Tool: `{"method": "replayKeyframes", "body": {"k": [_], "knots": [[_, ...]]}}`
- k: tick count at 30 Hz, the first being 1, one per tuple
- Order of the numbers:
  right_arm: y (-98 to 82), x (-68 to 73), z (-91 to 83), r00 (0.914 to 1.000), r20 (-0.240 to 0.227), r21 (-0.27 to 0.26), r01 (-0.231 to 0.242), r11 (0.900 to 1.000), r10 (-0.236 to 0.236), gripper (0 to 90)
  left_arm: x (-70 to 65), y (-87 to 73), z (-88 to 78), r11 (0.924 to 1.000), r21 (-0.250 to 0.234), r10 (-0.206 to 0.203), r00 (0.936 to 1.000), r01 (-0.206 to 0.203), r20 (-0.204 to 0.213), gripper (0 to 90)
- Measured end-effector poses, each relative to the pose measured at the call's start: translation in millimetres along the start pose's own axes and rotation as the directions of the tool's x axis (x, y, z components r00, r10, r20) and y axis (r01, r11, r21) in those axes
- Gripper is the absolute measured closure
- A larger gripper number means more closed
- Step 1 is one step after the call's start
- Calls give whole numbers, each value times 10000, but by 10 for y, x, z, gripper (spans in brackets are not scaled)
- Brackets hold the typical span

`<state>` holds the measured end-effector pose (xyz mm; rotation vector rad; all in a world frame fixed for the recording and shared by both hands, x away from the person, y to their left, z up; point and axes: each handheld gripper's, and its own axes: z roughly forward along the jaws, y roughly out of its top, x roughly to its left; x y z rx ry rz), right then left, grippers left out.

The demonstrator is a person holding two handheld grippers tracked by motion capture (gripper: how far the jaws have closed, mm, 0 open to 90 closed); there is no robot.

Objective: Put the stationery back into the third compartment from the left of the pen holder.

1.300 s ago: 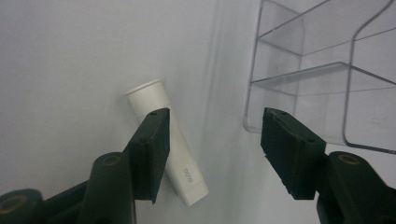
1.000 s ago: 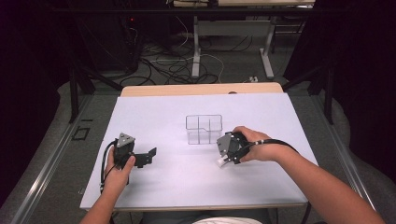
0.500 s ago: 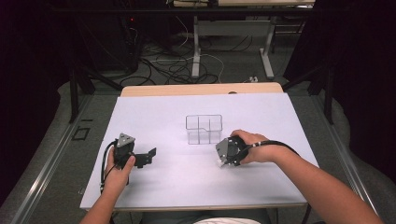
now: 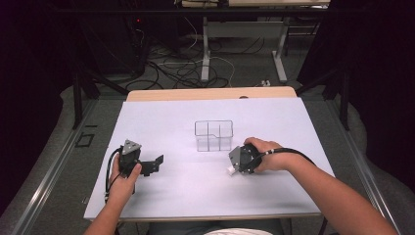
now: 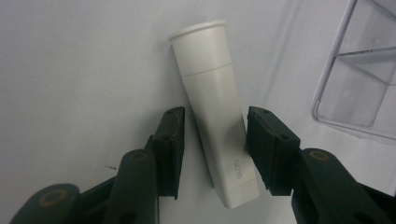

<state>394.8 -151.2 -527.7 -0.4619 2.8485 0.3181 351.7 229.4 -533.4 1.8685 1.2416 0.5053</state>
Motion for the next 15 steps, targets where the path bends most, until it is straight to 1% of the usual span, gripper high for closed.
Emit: {"method": "replayKeyframes", "body": {"k": [1,2,3,4,5,6,8,9,10,12,13,15], "knots": [[-2,-12,-6,9999,37,64,163,9998,-163,621,0,0,1,10000,-9,12,10000,-12,13,2],[-4,-13,5,9997,105,-65,239,9997,-238,628,-1,1,1,10000,-7,19,10000,-19,11,2],[-8,9,19,9993,310,-163,224,9996,-218,635,-2,1,0,10000,-3,15,10000,-15,14,2],[1,1,9,9988,159,26,458,9989,-458,645,-2,1,0,10000,-13,24,10000,-24,9,2],[12,0,-3,9982,-76,223,597,9980,-595,666,-1,1,-1,10000,-8,17,10000,-17,6,2],[7,25,18,9979,343,-70,552,9985,-549,679,0,0,-1,10000,-4,0,10000,0,8,2],[17,34,5,9970,208,144,741,9971,-744,691,0,-1,1,10000,-3,3,10000,-3,9,2],[15,43,4,9962,330,117,804,9967,-808,695,0,-1,1,10000,-5,8,10000,-8,11,2],[16,44,-8,9967,205,191,782,9968,-786,698,-1,0,0,10000,-10,9,10000,-9,15,2],[21,30,-21,9952,-51,342,975,9946,-974,701,-2,0,0,10000,-12,11,10000,-11,11,2],[21,32,-22,9950,-58,345,999,9944,-998,702,-2,0,0,10000,-14,10,10000,-10,9,2],[20,44,-19,9957,77,284,917,9954,-919,703,-2,-1,0,10000,13,7,10000,-7,9,2]]}}
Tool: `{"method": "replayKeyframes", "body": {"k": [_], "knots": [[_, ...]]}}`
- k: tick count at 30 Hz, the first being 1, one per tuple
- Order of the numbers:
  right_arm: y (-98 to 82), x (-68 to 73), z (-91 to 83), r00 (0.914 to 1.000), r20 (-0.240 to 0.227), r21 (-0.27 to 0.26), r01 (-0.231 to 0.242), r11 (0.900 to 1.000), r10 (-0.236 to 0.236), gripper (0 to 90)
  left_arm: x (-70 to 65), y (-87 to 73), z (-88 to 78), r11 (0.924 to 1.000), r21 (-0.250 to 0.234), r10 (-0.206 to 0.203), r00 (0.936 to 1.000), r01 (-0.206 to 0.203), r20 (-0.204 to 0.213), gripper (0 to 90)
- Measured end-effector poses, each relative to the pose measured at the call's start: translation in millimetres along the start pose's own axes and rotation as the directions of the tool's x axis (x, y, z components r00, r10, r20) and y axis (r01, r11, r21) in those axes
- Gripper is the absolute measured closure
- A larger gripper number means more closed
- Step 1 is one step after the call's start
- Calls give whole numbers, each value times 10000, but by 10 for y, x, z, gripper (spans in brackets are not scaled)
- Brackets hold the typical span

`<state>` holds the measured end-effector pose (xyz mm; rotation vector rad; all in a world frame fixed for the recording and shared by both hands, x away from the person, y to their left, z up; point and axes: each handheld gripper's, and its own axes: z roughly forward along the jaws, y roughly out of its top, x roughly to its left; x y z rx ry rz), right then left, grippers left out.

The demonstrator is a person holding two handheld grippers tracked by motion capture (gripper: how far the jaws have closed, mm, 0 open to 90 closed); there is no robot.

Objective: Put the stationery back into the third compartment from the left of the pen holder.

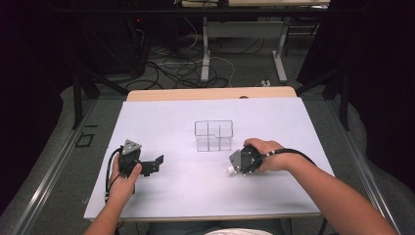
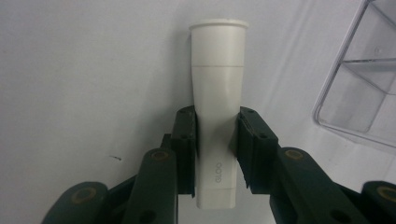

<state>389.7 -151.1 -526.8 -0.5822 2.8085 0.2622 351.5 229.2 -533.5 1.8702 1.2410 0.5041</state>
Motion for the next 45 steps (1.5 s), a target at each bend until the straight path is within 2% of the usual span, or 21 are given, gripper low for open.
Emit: {"method": "replayKeyframes", "body": {"k": [4,11,13,15,17,19,20,21,28,30,32,33,34,36,37,38,39,41,42,44,45], "knots": [[1,-2,-4,10000,-47,43,-32,10000,32,704,-2,0,1,10000,2,21,10000,-21,-2,2],[-10,10,-33,9975,-59,-62,-711,9974,711,704,0,1,1,10000,-2,-12,10000,12,5,2],[-27,19,-33,9941,364,-520,-1000,9936,1019,704,-2,2,2,10000,-3,16,10000,-16,8,2],[-42,9,-93,9906,-52,-408,-1365,9898,1364,704,-7,2,4,10000,-1,7,10000,-7,10,2],[-55,-7,-129,9902,-64,-482,-1394,9891,1392,704,-7,2,6,10000,-13,-5,10000,5,43,2],[-64,4,-161,9820,200,-936,-1851,9782,1878,704,-8,3,5,10000,-20,-7,10000,7,40,2],[-61,-10,-202,9800,30,-774,-1979,9772,1988,704,-8,4,5,10000,-23,-11,10000,11,46,2],[-65,-12,-219,9766,104,-1020,-2128,9718,2150,704,-8,5,4,10000,-23,-10,10000,10,43,2],[-123,-7,-327,9281,335,-2083,-3564,9108,3708,704,-16,9,5,10000,10,-62,9999,62,90,2],[-157,4,-357,8962,122,-2478,-4270,8696,4435,704,-20,11,0,9999,-7,-130,9999,130,37,2],[-190,3,-382,8762,138,-2694,-4607,8457,4817,704,-24,12,-2,9998,-84,-206,9998,206,22,2],[-198,1,-391,8713,117,-2801,-4682,8381,4906,704,-23,14,-7,9997,-111,-198,9998,198,-36,2],[-215,1,-406,8548,106,-3048,-4914,8159,5188,704,-23,16,-9,9997,-131,-225,9997,224,-34,2],[-238,-6,-432,8313,98,-3457,-5188,7819,5558,704,-23,17,-8,9996,-119,-257,9997,257,-5,2],[-243,-4,-443,8132,40,-3660,-5404,7576,5820,704,-25,17,-5,9996,-99,-279,9996,279,18,2],[-252,-11,-455,8033,47,-3911,-5466,7404,5955,704,-26,18,-5,9996,-46,-295,9996,296,50,2],[-255,-7,-472,7792,-1,-4087,-5720,7112,6267,704,-28,17,-1,9994,-46,-331,9994,331,77,2],[-261,-12,-493,7476,-90,-4547,-5946,6631,6641,704,-33,17,3,9993,-91,-370,9993,371,106,2],[-263,-20,-500,7377,-121,-4744,-5985,6456,6750,704,-35,18,3,9992,-113,-372,9993,373,95,2],[-258,-19,-507,7063,-225,-5145,-6150,5975,7076,704,-36,20,2,9992,-151,-380,9992,382,117,2],[-260,-22,-509,7015,-266,-5308,-6136,5846,7122,704,-36,19,2,9991,-186,-381,9992,383,131,2]]}}
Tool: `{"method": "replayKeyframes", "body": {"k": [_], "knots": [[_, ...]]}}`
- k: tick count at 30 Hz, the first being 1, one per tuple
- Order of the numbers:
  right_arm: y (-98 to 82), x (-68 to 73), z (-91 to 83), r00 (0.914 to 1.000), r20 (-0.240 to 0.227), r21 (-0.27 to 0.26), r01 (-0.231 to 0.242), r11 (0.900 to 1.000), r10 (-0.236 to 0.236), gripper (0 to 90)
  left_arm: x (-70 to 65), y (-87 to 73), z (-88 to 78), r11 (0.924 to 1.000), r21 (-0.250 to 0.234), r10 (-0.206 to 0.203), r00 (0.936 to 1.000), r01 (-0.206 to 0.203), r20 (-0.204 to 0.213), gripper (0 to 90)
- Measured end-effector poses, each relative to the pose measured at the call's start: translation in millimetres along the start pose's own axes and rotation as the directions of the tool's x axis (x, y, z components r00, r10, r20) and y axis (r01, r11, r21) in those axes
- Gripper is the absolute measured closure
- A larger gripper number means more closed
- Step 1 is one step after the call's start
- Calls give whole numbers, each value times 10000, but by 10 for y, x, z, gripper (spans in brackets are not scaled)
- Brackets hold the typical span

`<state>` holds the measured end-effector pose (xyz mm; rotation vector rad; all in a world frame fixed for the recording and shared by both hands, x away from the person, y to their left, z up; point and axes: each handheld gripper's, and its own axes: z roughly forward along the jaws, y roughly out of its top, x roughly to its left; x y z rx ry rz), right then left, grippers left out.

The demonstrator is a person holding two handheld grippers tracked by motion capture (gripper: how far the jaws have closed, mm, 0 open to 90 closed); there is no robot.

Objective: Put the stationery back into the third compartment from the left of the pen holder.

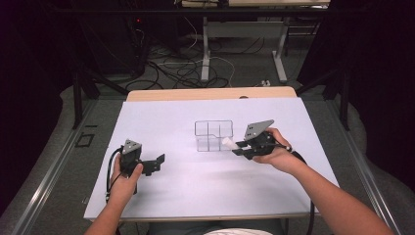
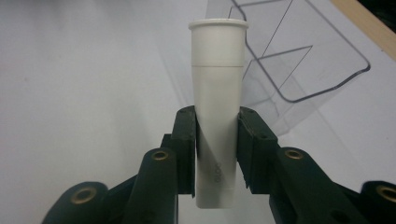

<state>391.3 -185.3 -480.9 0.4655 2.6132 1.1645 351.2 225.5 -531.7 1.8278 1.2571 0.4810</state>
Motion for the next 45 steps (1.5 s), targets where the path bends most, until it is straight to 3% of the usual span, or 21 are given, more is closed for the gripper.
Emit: {"method": "replayKeyframes", "body": {"k": [3,7,11,16,18,20,24,30,35,41,45], "knots": [[6,7,8,9995,161,-532,-267,9982,276,704,1,1,-2,10000,-61,21,10000,-21,56,2],[-5,23,11,9966,248,-1378,-742,9877,784,704,-7,6,-5,9999,-166,-17,9999,19,103,2],[-22,59,15,9918,550,-2265,-1005,9688,1157,704,-15,23,-13,9994,-238,255,9996,-251,145,2],[-47,107,16,9827,1094,-3184,-1079,9418,1496,704,-51,66,-43,9985,-498,248,9993,-235,263,2],[-61,138,23,9769,1298,-3661,-1120,9238,1698,704,-75,77,-45,9986,-453,305,9990,-289,336,2],[-72,172,24,9742,1622,-3852,-840,9190,1570,704,-92,84,-46,9970,-465,634,9975,-620,297,2],[-109,255,32,9614,2018,-4228,-869,9021,1872,704,-140,109,-57,9957,-619,709,9968,-686,366,2],[-136,340,45,9492,2530,-4267,-641,9021,1871,704,-233,201,-120,9940,-1090,208,9960,-113,865,22],[-140,402,82,9510,2510,-4152,-627,9075,1806,704,-363,303,-176,9890,-1468,40,9908,160,1351,158],[-130,443,103,9520,2532,-4083,-562,9111,1722,703,-567,428,-209,9836,-1755,-30,9778,407,2097,203],[-139,451,104,9500,2548,-4154,-612,9076,1807,704,-700,498,-188,9820,-1803,-91,9678,561,2514,238]]}}
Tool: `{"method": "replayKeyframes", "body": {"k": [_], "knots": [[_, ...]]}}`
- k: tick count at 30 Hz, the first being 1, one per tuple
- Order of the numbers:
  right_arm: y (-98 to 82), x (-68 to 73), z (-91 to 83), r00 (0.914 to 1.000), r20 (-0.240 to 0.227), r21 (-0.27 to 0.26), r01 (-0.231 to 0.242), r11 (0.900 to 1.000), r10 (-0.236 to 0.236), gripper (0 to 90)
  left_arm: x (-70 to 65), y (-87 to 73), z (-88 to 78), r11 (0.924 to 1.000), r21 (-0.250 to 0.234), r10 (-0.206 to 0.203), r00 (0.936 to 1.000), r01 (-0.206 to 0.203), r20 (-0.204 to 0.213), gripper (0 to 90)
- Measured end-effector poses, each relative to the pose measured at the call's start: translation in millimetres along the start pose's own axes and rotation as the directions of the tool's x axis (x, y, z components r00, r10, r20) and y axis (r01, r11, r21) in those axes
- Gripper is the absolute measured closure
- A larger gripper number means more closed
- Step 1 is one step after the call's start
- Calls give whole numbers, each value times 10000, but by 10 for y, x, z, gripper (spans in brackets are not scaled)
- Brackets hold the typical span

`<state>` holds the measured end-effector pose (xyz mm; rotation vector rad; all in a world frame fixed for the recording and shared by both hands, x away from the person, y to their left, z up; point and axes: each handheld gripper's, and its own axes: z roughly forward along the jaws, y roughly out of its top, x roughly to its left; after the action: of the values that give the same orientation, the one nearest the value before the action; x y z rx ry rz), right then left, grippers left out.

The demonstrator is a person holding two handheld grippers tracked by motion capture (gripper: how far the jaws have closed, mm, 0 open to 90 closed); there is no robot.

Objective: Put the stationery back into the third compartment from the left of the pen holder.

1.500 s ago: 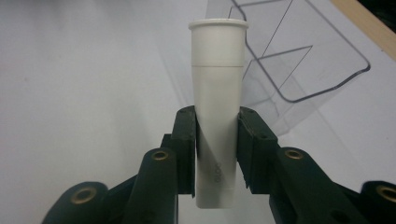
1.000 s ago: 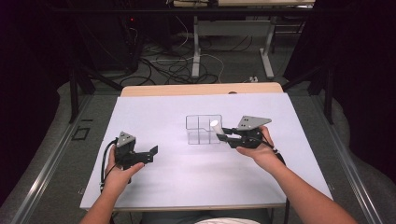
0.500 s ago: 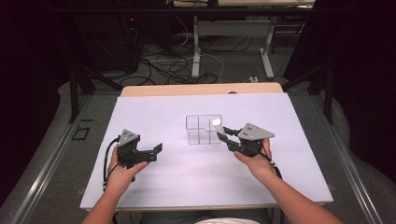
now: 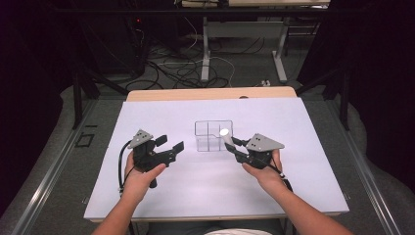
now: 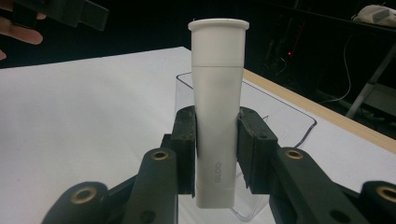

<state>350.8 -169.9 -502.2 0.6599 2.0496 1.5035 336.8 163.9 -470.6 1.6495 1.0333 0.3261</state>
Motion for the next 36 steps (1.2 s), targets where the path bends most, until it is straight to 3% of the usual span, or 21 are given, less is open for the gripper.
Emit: {"method": "replayKeyframes", "body": {"k": [11,20,29,36], "knots": [[-18,17,-22,10000,19,62,11,10000,-11,704,-322,121,246,9984,216,509,9961,-526,723,303],[-43,16,-20,9999,85,173,126,9998,-127,703,-446,150,376,9972,719,115,9940,-194,1087,371],[-36,43,-2,9999,101,128,134,9998,-136,703,-572,186,524,9969,764,-296,9874,179,1553,409],[-34,58,4,9998,83,65,153,9999,-154,703,-669,183,673,9923,1150,-666,9821,467,1761,428]]}}
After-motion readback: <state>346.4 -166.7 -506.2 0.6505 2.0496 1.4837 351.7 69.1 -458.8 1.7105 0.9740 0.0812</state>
